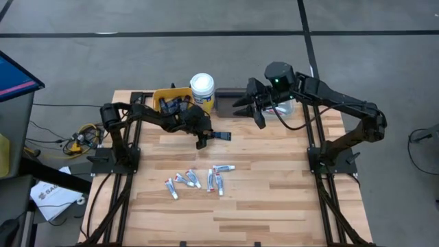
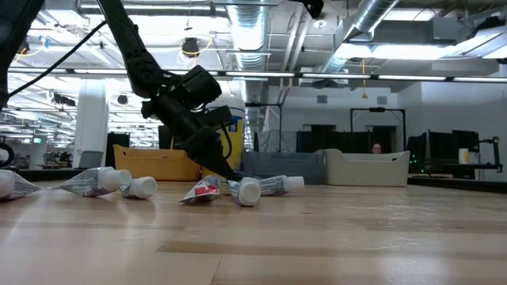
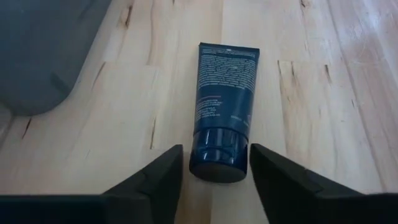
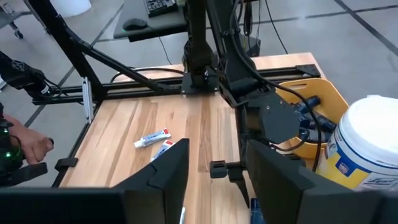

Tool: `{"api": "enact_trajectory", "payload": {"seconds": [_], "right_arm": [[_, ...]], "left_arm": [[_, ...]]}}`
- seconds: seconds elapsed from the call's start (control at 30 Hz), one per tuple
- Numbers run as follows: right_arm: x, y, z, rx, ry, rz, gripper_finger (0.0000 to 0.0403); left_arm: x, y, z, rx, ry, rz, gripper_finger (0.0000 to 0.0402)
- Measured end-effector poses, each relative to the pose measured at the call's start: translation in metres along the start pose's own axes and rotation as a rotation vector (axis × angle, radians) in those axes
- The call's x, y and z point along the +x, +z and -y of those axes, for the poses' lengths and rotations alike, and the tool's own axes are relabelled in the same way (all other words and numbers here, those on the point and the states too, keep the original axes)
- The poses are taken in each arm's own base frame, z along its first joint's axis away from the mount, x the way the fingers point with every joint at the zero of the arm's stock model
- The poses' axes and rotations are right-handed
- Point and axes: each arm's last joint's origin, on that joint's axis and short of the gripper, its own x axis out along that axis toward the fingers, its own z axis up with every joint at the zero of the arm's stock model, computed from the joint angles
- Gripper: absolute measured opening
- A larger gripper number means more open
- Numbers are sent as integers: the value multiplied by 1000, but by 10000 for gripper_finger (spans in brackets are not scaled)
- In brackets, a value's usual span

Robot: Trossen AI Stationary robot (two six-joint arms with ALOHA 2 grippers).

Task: Pick & Place Travel size toiletries
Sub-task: Put the blue shave cream into the yellow bin

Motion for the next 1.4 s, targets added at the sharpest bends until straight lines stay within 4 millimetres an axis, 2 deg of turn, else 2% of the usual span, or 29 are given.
{"api": "enact_trajectory", "payload": {"seconds": [0.23, 0.4, 0.57, 0.7, 0.87, 1.0, 1.13, 1.27, 1.4], "right_arm": [[0, 0, 0, 3, 0, 0, 146], [0, 0, 0, 2, 0, 0, 141], [0, 0, 0, 2, 0, 0, 137], [0, 0, 0, 2, 0, -1, 137], [0, 0, 0, -7, -1, -3, 139], [0, 0, 1, -17, -4, -3, 135], [0, 0, 1, -30, -4, -2, 133], [-1, 0, 2, -31, -7, 0, 134], [-1, 0, 2, -31, -7, 1, 135]], "left_arm": [[0, 0, 0, -3, 0, 0, 116], [-3, 3, 2, -48, -1, 10, 126], [-18, 17, 7, -104, 2, 56, 131], [-47, 27, 13, -220, 5, 36, 124], [-99, 35, 25, -271, 60, -20, 132], [-143, 33, 30, -327, 211, -48, 133], [-178, 27, 30, -427, 450, -26, 132], [-199, 21, 28, -475, 605, -21, 132], [-205, 15, 16, -501, 772, -45, 132]]}}
